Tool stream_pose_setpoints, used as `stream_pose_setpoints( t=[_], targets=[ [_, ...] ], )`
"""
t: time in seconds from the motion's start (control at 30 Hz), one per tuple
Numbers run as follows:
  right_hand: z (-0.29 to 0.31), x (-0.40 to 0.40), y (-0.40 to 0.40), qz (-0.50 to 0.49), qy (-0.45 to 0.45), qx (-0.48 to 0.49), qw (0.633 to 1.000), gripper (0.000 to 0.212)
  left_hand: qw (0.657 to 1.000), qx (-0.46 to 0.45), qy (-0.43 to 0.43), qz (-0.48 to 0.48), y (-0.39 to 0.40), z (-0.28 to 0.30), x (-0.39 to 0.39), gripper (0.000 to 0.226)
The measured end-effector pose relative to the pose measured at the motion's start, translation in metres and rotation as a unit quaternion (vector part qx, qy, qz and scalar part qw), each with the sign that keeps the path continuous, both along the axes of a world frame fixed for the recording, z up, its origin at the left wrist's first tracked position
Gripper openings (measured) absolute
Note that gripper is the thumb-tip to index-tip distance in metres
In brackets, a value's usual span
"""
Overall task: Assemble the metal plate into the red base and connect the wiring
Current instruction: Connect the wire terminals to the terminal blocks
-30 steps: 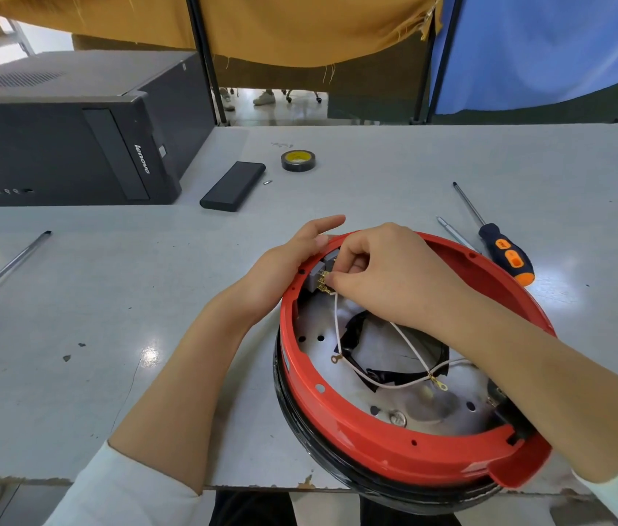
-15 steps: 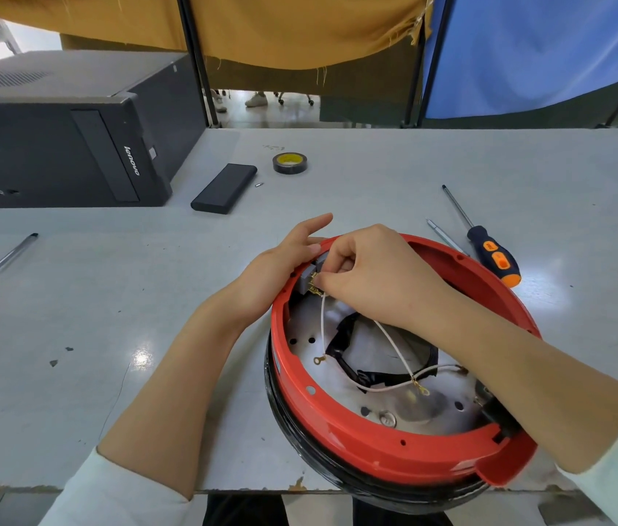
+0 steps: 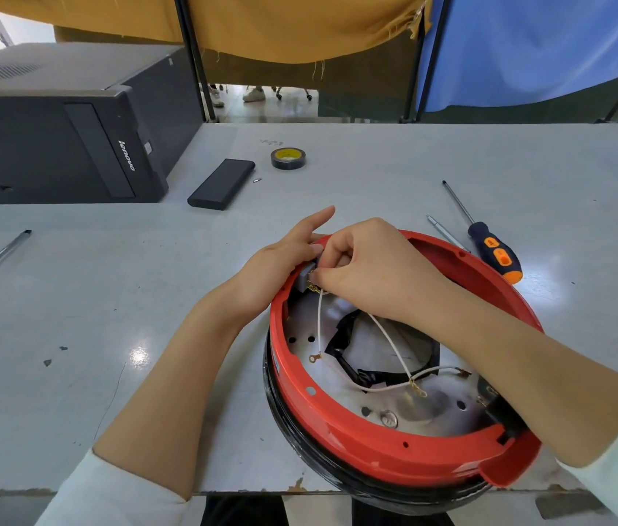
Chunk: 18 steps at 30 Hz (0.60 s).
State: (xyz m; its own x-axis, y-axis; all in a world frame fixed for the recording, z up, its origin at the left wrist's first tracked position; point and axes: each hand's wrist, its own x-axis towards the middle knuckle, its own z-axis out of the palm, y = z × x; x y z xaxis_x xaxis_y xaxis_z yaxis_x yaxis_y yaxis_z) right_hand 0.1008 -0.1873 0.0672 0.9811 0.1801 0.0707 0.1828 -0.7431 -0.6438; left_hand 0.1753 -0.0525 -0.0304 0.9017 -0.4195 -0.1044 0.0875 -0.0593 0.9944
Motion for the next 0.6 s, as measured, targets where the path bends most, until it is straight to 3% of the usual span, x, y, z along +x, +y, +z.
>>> stream_pose_setpoints(
  t=[0.13, 0.33, 0.47, 0.6],
  targets=[
    [0.0, 0.001, -0.004, 0.013, -0.022, -0.018, 0.999, 0.018, 1.0, -0.021, -0.011, -0.013, 0.008, 0.024, -0.004, 0.054],
    [0.0, 0.001, -0.02, -0.058, -0.152, -0.013, 0.987, 0.03, 0.999, -0.045, 0.011, 0.022, 0.008, 0.049, -0.029, 0.047],
    [0.002, 0.002, -0.026, -0.081, -0.136, -0.171, 0.973, 0.031, 0.999, -0.03, 0.005, 0.035, 0.007, 0.058, -0.041, 0.042],
    [0.011, 0.006, -0.024, -0.083, -0.105, -0.206, 0.969, 0.037, 0.997, 0.008, -0.015, 0.071, 0.006, 0.063, -0.056, 0.04]
  ],
)
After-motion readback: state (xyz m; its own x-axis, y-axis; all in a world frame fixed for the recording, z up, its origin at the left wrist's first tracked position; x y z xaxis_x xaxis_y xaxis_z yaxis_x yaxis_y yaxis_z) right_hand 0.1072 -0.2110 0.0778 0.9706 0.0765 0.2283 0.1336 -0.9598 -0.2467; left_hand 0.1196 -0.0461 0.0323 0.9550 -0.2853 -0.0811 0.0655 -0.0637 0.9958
